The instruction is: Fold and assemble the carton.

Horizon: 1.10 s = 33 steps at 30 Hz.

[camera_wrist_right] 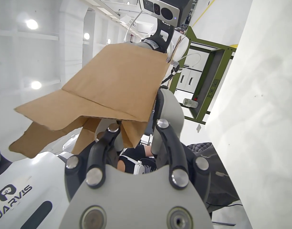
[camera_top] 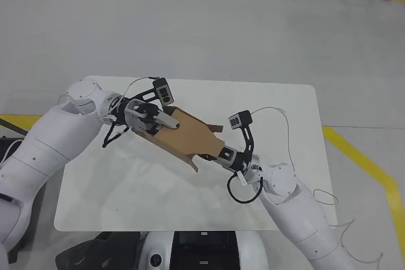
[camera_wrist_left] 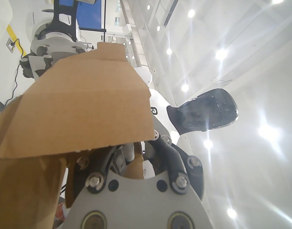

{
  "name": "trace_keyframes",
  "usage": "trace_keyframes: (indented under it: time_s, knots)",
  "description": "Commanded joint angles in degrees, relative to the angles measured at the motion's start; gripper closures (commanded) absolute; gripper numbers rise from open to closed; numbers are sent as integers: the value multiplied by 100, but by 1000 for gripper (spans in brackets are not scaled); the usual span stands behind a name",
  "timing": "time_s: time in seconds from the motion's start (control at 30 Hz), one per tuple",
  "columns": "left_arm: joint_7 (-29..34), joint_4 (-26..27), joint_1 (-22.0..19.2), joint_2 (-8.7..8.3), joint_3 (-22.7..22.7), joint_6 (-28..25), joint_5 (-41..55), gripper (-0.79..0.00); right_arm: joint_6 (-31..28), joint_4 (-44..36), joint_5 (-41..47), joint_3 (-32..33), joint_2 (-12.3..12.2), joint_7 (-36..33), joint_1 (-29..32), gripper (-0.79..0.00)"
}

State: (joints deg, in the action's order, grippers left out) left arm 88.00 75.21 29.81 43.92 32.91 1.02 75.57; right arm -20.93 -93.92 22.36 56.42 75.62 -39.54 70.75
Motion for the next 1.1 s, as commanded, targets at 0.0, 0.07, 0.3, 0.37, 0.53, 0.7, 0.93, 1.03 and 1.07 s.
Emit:
trace_keyframes:
  time_s: [0.0,0.07,0.3,0.37,0.53,0.7,0.93,1.03,1.07]
  knots:
    - [0,-12,4,3,1,5,11,0,-9,-9,-5,-1,1,6,0,-126]
    - [0,-32,5,7,5,11,14,0,-25,-25,-9,8,0,16,12,-99]
    - [0,-82,9,17,22,13,3,0,-33,-116,-65,106,-23,64,100,-9]
    - [0,-118,6,15,40,-4,-12,0,-27,-144,-114,143,-33,86,134,0]
    - [0,-222,-6,-2,83,-49,-132,0,155,-302,-433,235,-69,210,247,0]
    - [0,-243,-6,-15,97,-68,-243,0,501,-536,-793,282,-100,384,363,0]
    - [0,-250,-21,-19,98,-215,-473,0,905,-849,-1216,265,-124,611,479,-34]
    - [0,-282,-25,-16,118,-284,-521,0,1026,-992,-1311,273,-136,687,563,-18]
    - [0,-288,-24,-14,125,-300,-527,0,1070,-1027,-1317,280,-141,693,589,-12]
